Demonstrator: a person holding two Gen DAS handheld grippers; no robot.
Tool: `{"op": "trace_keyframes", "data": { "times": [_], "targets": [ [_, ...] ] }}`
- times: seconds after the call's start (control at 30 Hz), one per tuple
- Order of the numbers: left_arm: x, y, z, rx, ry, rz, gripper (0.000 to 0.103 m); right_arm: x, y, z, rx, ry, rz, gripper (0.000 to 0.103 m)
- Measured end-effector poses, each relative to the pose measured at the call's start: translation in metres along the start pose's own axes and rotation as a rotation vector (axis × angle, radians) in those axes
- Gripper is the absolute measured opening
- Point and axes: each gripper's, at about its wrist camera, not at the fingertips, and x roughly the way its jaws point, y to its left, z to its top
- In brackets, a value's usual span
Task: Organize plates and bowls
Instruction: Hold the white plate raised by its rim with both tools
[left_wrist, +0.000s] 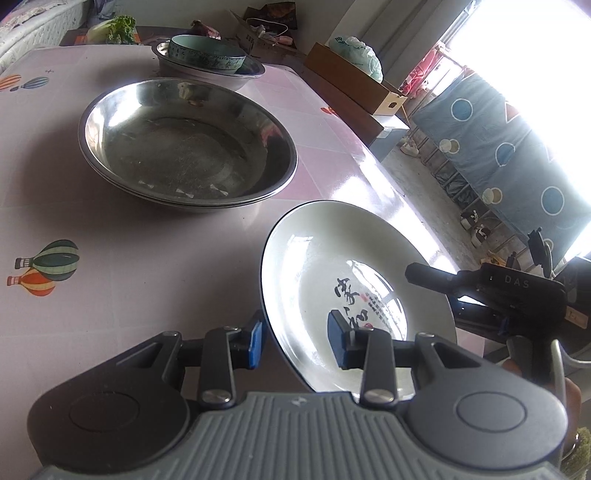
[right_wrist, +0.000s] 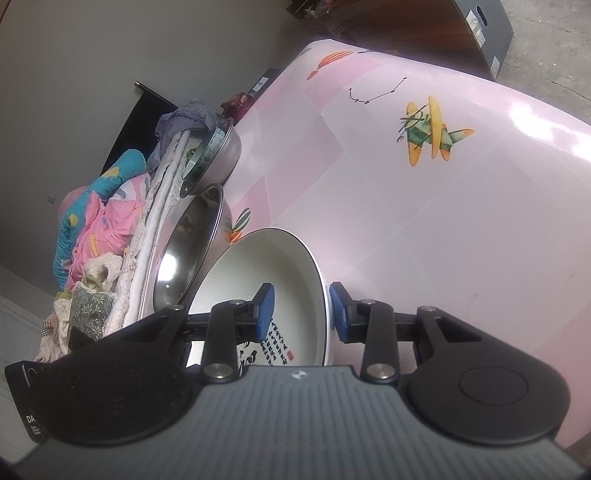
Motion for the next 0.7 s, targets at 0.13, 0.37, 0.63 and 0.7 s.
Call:
{"op": "trace_keyframes", "data": {
  "times": [0.13, 0.37, 0.63, 0.7],
  "targets": [
    [0.0004, -0.0046, -0.0005, 0.019, -0.011, 0.021, 0.036, -0.0006, -0.0025, -0.0012, 0.012, -0.006, 0.007, 0.032],
    [0.0041, -0.0039, 0.0033, 0.030, -0.026, 0.037, 0.036, -0.0015, -0.0055, -0.0019, 0.024, -0.006, 0.015, 0.032],
    [0.0060, -0.0037, 0.0049, 0.031, -0.028, 0.039, 0.037, -0.0010, -0.0047, -0.0025, 0.025, -0.010, 0.012, 0.031],
    [0.0059, -0.0038, 0.0049, 0.031, -0.028, 0.039, 0.037, -0.0011, -0.0040, -0.0028, 0.023, -0.010, 0.010, 0.032]
  ]
}}
